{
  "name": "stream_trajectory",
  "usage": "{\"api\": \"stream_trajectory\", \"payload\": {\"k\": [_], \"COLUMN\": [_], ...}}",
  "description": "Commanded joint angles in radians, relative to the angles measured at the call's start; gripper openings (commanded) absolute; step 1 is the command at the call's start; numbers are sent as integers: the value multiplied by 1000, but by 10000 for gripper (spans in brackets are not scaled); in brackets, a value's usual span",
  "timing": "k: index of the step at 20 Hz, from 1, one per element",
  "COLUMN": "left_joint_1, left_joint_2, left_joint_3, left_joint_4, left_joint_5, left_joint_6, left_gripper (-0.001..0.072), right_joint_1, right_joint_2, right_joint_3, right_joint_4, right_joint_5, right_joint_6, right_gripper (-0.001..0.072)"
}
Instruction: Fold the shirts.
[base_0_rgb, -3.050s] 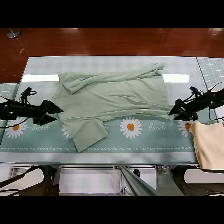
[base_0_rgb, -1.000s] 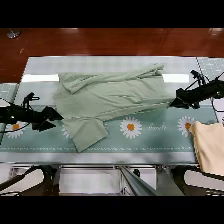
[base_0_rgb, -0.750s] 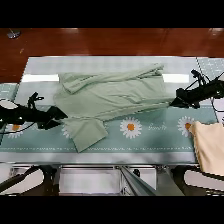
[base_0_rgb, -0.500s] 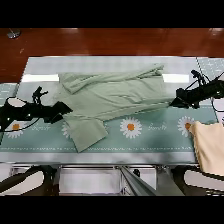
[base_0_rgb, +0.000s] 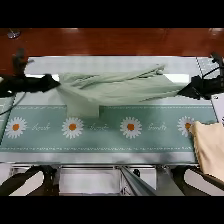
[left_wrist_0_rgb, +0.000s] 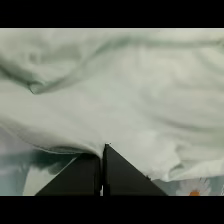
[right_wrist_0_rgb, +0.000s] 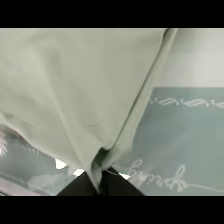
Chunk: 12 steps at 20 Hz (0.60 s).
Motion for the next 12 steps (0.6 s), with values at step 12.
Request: {"api": "stream_trajectory", "payload": {"k": [12], "left_joint_1": [22], "left_joint_2": [330], "left_joint_3": [-348], "left_joint_4": [114], "left_joint_5": [-159], "left_joint_6": [-36], "left_gripper": [29], "right_joint_1": [-5], "right_joint_2": [380], "right_joint_3": [-578], "right_joint_4": [-174], "right_joint_5": [49], "right_joint_6": [-27], "right_gripper": [13]}}
